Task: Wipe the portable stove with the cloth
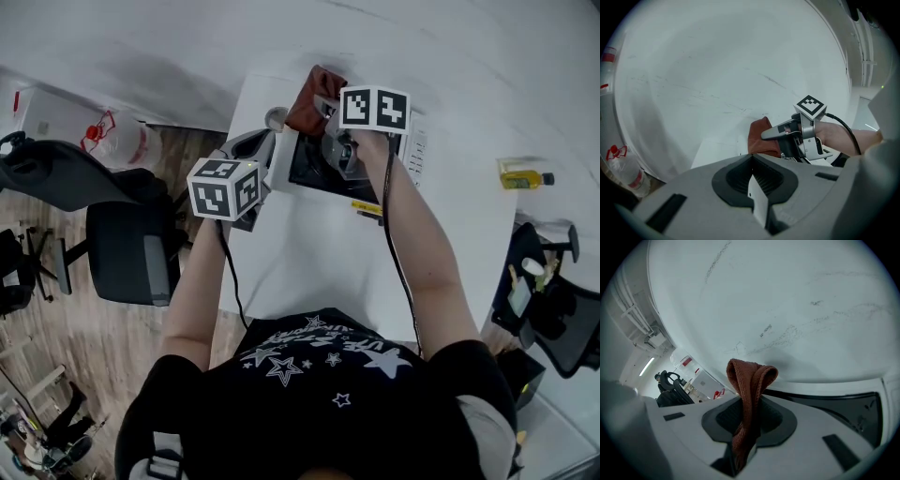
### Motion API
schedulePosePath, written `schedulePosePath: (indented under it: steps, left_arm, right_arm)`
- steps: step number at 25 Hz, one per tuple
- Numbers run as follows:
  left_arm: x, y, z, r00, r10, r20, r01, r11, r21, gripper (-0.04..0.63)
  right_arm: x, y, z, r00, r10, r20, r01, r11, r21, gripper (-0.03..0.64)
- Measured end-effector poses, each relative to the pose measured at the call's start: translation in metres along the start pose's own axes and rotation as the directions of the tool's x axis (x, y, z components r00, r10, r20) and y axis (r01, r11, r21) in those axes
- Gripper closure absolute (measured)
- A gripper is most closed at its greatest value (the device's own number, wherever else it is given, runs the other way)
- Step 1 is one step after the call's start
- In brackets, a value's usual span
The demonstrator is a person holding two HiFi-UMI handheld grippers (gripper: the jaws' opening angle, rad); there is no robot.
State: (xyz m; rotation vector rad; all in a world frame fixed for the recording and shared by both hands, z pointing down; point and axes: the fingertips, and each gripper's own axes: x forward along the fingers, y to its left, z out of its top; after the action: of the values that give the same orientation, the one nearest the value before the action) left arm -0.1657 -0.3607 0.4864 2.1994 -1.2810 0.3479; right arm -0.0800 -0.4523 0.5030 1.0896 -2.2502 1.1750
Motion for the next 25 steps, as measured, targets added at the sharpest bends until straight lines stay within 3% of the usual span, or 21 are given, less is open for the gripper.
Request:
schedulePosePath:
  steps: [25]
  left_arm:
    - [0.024,-0.069,-0.003,0.997,-0.065,-0.045,0.067,0.996,0.061,0.588]
  right_arm:
    - [-0.086,-0.091,-0.014,0.995,-0.098,0.029,0.095,0.991,0.091,0.549]
